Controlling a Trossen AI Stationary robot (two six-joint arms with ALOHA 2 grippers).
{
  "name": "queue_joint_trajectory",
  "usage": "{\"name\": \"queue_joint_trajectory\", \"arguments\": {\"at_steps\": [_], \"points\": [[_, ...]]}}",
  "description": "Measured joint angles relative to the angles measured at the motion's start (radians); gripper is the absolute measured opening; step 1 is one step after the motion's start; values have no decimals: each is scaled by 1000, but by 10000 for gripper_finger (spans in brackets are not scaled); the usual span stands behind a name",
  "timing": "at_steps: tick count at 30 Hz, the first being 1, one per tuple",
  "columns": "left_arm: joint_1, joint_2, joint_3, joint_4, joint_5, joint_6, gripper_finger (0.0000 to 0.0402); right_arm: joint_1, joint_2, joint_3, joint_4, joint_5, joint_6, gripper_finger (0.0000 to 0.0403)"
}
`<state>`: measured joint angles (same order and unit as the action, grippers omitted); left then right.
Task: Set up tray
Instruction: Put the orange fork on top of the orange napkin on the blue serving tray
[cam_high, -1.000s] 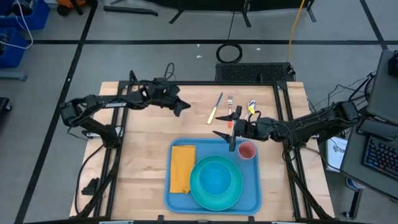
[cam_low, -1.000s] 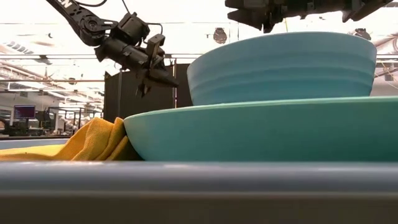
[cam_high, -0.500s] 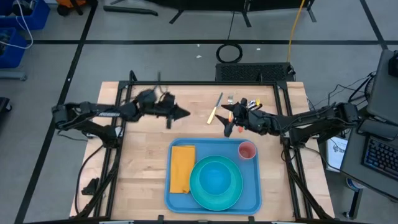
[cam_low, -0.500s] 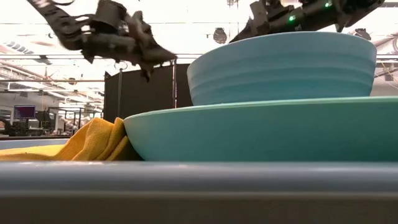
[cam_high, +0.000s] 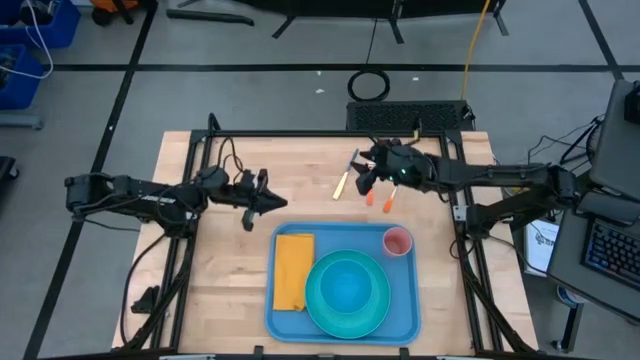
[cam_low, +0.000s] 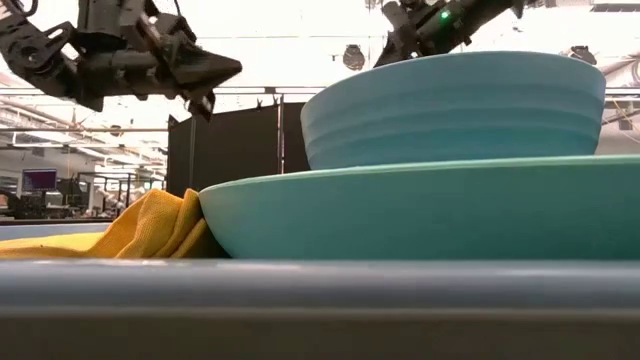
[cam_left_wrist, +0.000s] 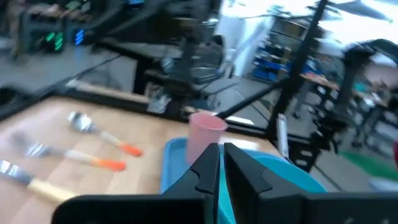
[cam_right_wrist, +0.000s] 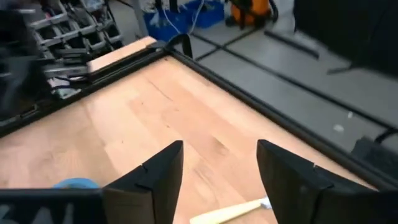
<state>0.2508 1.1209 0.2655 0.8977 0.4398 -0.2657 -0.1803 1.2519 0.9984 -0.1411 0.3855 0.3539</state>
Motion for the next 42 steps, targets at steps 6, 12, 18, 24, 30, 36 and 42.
{"name": "queue_joint_trajectory", "arguments": {"at_steps": [6, 12, 18, 24, 30, 36, 42], "points": [[-72, -17, -64, 209, 9, 51, 4, -111, 101, 94, -192, -127, 98, 175], [-90, -17, -153, 361, -39, 67, 23, -216, 200, 166, -321, -264, 165, 178], [-90, -17, -161, 351, -66, 60, 25, -272, 260, 186, -247, -488, 157, 214], [-90, -16, -161, 320, -66, 49, 26, -240, 283, 189, -31, -568, 200, 221], [-90, -15, -161, 291, -68, 48, 26, -280, 284, 252, -356, -428, 237, 179], [-90, -15, -161, 279, -82, 51, 26, -326, 286, 272, -489, -468, 269, 169], [-90, -15, -160, 280, -94, 54, 26, -365, 367, 283, -686, -440, 271, 170]]}}
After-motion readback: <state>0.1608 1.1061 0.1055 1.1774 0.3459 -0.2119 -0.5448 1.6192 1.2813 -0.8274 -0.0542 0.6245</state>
